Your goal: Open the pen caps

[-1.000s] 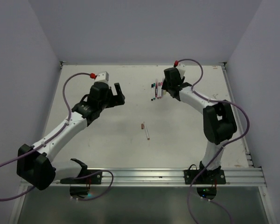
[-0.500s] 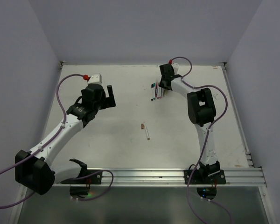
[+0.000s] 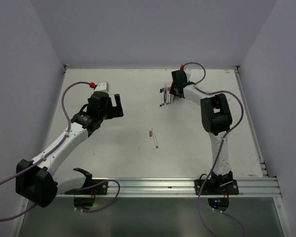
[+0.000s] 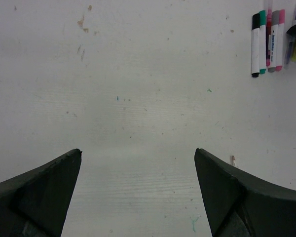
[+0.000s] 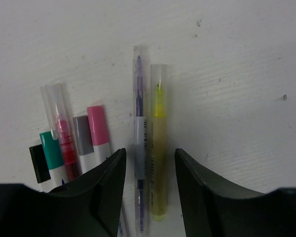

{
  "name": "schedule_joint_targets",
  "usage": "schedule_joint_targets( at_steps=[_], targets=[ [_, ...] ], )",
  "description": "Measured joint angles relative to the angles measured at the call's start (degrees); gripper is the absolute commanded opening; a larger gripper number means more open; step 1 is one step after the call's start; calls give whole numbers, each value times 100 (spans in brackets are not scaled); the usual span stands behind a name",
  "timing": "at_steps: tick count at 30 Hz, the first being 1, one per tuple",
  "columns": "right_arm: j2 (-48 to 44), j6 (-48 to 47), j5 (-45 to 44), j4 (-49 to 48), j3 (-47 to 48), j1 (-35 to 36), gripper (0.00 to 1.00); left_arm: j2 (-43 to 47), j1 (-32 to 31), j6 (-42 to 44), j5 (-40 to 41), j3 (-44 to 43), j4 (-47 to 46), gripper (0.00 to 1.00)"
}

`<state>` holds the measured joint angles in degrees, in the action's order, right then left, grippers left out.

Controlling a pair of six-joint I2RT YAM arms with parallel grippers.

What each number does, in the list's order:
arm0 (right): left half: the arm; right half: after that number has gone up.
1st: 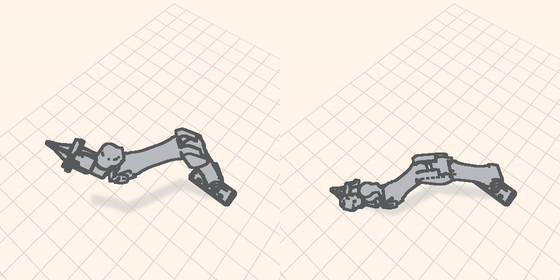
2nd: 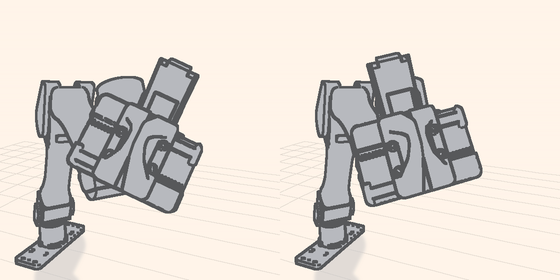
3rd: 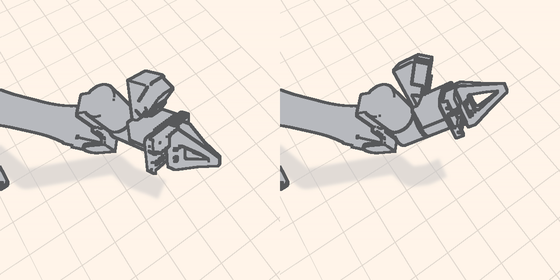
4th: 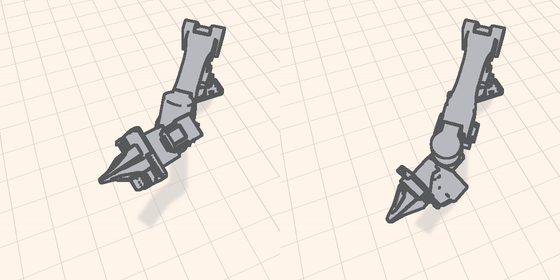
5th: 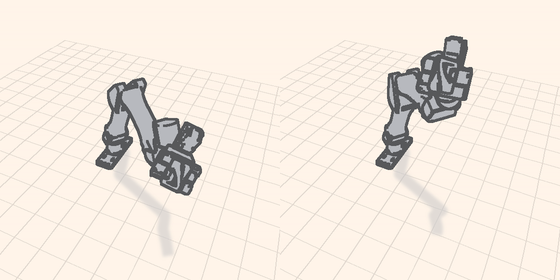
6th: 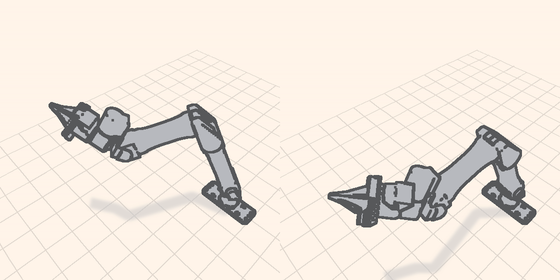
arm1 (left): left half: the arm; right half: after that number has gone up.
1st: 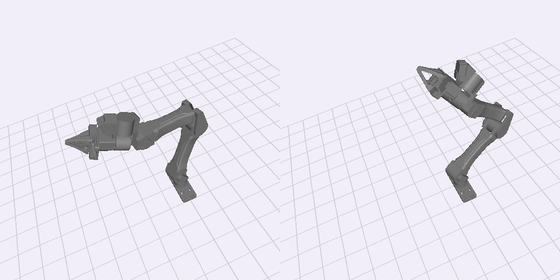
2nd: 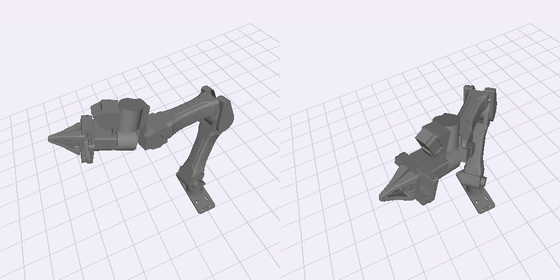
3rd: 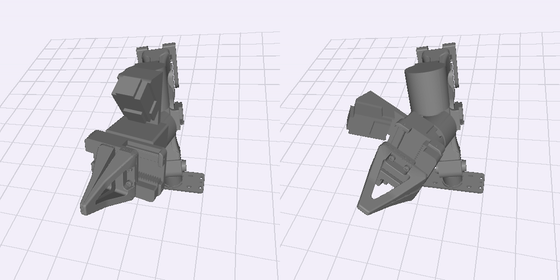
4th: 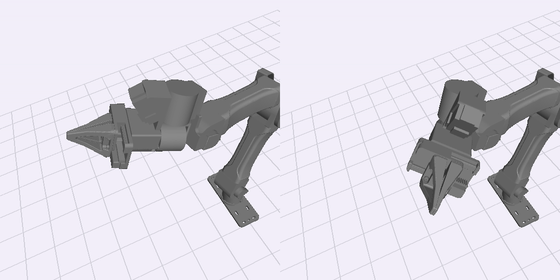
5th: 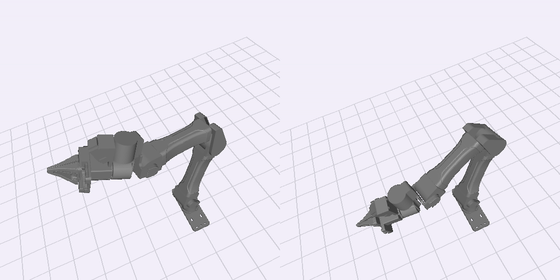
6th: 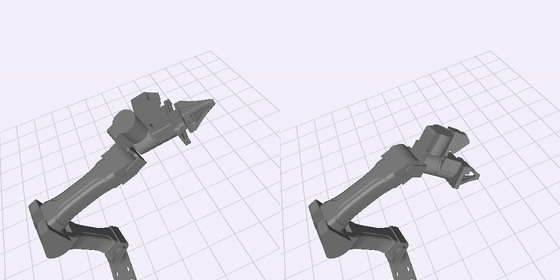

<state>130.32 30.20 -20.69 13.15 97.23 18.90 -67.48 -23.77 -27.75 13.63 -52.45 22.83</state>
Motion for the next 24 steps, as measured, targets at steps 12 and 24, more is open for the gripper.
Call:
schedule_joint_targets(
  at_steps=[12,24],
  targets=[
    [-330,-258,74,7,-354,-33,41,120,0,-90,-153,83,-4,100],
    [-448,-332,101,-7,-332,-142,30,210,0,-122,-188,271,-7,100]
  ],
)
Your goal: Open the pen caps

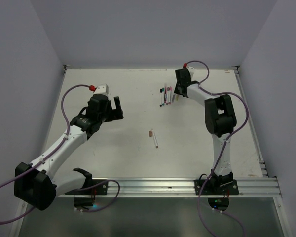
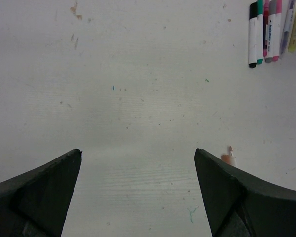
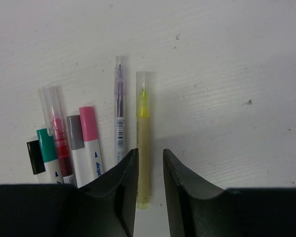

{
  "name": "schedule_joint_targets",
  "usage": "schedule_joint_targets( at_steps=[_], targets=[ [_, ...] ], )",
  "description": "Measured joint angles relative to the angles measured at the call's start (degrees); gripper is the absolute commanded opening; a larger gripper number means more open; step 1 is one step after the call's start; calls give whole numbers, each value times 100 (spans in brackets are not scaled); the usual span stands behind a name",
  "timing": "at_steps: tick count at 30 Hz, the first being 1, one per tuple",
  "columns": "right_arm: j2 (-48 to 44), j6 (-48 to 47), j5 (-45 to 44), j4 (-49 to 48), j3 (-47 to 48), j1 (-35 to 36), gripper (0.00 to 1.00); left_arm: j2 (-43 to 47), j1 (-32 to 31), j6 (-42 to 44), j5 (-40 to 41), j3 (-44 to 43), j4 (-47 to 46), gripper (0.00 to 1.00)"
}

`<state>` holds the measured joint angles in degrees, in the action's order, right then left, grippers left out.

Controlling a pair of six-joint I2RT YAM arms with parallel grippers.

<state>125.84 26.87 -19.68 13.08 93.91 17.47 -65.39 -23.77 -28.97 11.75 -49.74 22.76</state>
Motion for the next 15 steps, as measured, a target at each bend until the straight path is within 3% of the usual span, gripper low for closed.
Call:
schedule_joint_targets(
  at_steps=[15],
  targets=[
    [396,-7,269,92,343,-35,28,0,0,-50,-157,63,-42,100]
  ],
)
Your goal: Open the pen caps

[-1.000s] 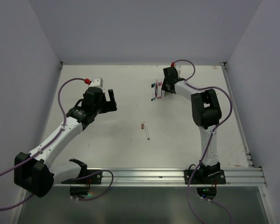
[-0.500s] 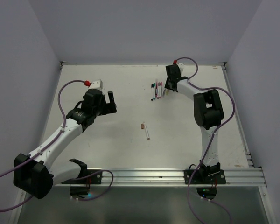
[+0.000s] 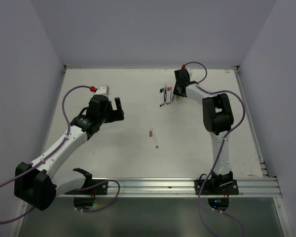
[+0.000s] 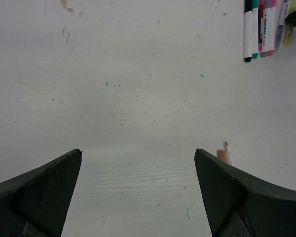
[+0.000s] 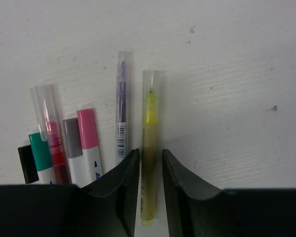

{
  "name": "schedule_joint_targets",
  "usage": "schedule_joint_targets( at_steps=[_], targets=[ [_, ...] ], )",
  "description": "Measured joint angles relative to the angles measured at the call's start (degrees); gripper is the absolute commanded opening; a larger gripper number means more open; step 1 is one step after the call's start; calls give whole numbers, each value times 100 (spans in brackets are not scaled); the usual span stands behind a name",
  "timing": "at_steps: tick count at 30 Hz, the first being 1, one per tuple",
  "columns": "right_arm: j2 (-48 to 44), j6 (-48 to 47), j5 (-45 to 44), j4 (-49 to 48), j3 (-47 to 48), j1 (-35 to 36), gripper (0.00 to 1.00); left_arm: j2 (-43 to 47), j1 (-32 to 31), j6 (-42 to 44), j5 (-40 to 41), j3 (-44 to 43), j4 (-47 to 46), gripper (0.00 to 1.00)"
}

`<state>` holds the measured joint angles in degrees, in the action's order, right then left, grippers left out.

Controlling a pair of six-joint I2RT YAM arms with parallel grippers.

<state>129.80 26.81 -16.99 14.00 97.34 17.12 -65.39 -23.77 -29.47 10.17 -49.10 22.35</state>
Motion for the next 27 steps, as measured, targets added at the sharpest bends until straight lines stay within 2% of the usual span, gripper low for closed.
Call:
schedule_joint_targets(
  at_steps=[4,8,13,19,22,26,27],
  targets=[
    [-35,22,-39,-70,-136,0,19,0,0,-15,-90,15,-4,100],
    [-240,55,-44,-249,-501,-7,0,0,0,-105,-260,17,-57,100],
    [-901,50,35,-485,-1510,4,0,2,0,-275,-737,122,-332,100],
    [-2385,-87,306,-765,-3451,275,0,7,-107,-640,-1252,372,-787,99],
    [-3434,-146,437,-986,-4511,782,0,4,-313,-831,-1360,402,-990,99],
    [-4719,-42,638,-1384,-5375,1714,0,-2,-782,-1064,-1403,402,-1335,98],
    [-5165,24,737,-1541,-5628,2006,0,-20,-938,-1152,-1408,402,-1462,95]
  ],
)
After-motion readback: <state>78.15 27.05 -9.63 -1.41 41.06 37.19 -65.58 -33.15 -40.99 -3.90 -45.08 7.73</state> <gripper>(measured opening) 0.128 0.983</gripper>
